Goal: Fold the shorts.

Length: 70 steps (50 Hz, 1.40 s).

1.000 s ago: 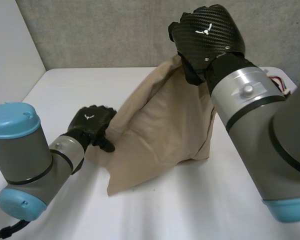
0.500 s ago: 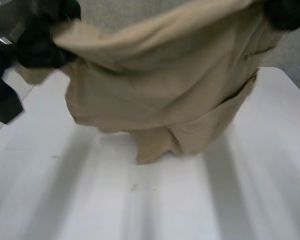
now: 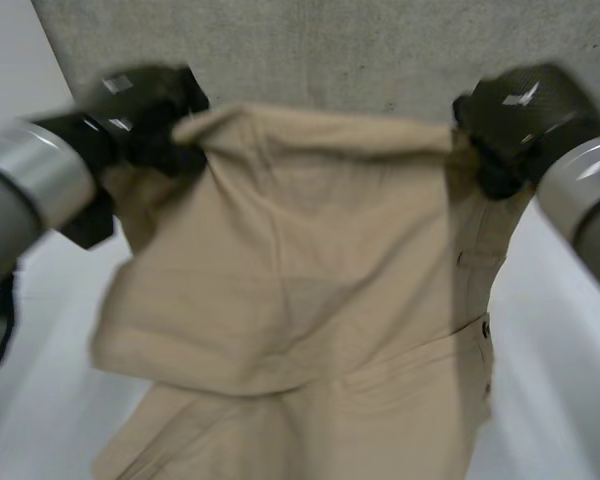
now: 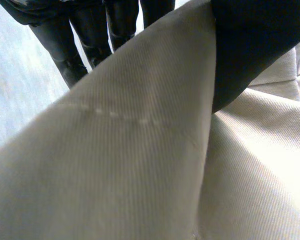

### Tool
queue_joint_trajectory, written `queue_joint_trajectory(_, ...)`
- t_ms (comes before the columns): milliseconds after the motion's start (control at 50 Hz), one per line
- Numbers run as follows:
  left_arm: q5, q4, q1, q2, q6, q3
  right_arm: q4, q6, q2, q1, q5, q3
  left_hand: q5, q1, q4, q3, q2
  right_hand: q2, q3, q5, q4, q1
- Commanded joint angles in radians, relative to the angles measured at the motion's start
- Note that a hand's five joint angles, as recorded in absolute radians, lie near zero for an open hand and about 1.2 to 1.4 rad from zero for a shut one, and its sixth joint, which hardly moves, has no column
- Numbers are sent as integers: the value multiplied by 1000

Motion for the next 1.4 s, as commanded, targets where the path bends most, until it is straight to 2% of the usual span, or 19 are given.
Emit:
queue_joint_trajectory(20, -49, 136, -14, -378, 156, 154, -170, 29, 253, -8, 1, -28, 271, 232, 197, 205, 199, 217, 220, 257, 205, 410)
queue_joint_trajectory(160, -153, 330, -23, -625, 254, 359, -503, 22, 440, -4, 38, -83, 271, 232, 197, 205, 199, 217, 220, 257, 205, 410)
queue_joint_trajectory(200, -158, 372, -25, -655, 262, 393, -626, 5, 492, -5, 73, -111, 271, 232, 197, 205, 199, 217, 220, 257, 205, 410)
queue_joint_trajectory(260, -162, 458, -23, -687, 263, 440, -706, -10, 535, 0, 84, -138, 271, 232, 197, 205, 199, 217, 220, 257, 205, 410)
queue_joint_trajectory(280, -161, 481, -25, -690, 262, 443, -724, -16, 558, 1, 80, -158, 271, 232, 197, 205, 199, -17, -14, 23, -30, 176)
queue_joint_trajectory(320, -159, 553, -28, -698, 263, 444, -725, -20, 580, -4, 66, -183, -252, -291, -326, -318, -324, -788, -785, -748, -801, -595)
queue_joint_trajectory(340, -164, 571, -29, -702, 265, 447, -725, -18, 591, -5, 60, -195, -524, -563, -599, -591, -596, -1005, -1001, -965, -1017, -811)
queue_joint_trajectory(380, -166, 617, -37, -713, 268, 447, -724, -20, 617, -4, 35, -211, -951, -989, -1025, -1017, -1023, -1005, -1001, -965, -1017, -811)
queue_joint_trajectory(480, -166, 639, -36, -710, 268, 430, -720, -17, 588, 0, 32, -188, -950, -989, -1024, -1016, -1022, -1005, -1001, -965, -1017, -811)
queue_joint_trajectory(560, -166, 636, -40, -667, 268, 352, -711, -9, 510, -13, 32, -116, -950, -989, -1024, -1016, -1022, -1005, -1001, -965, -1017, -811)
queue_joint_trajectory(700, -169, 585, -37, -445, 263, 86, -593, -7, 341, -63, -3, 47, -929, -968, -1004, -996, -1001, -1005, -1001, -965, -1017, -811)
queue_joint_trajectory(800, -201, 469, -40, -263, 257, -105, -413, -7, 273, -112, -136, 127, -868, -906, -942, -934, -940, -1005, -1001, -965, -1017, -811)
queue_joint_trajectory(820, -207, 449, -42, -242, 256, -129, -348, -7, 257, -141, -193, 151, -862, -901, -936, -928, -934, -1005, -1001, -965, -1017, -811)
queue_joint_trajectory(860, -224, 377, -48, -177, 245, -204, -285, -12, 238, -169, -251, 176, -844, -883, -919, -911, -916, -1005, -1001, -965, -1017, -811)
queue_joint_trajectory(960, -250, 254, -88, -77, 145, -352, -134, -27, 201, -266, -435, 272, -835, -874, -910, -902, -907, -1004, -1000, -964, -1016, -810)
queue_joint_trajectory(1060, -282, 177, -131, -6, 7, -487, -132, -81, 181, -349, -531, 384, -762, -801, -836, -828, -834, -854, -850, -814, -866, -660)
queue_joint_trajectory(1140, -311, 171, -173, 37, -39, -568, -158, -142, 181, -385, -571, 461, -744, -783, -819, -811, -816, -701, -698, -661, -714, -508)
queue_joint_trajectory(1280, -391, 182, -293, 71, -48, -646, -286, -162, 187, -385, -571, 570, -741, -780, -816, -808, -814, -621, -618, -582, -634, -428)
queue_joint_trajectory(1400, -419, 180, -327, 57, -48, -650, -388, -153, 203, -401, -580, 605, -741, -780, -816, -808, -813, -595, -592, -555, -608, -402)
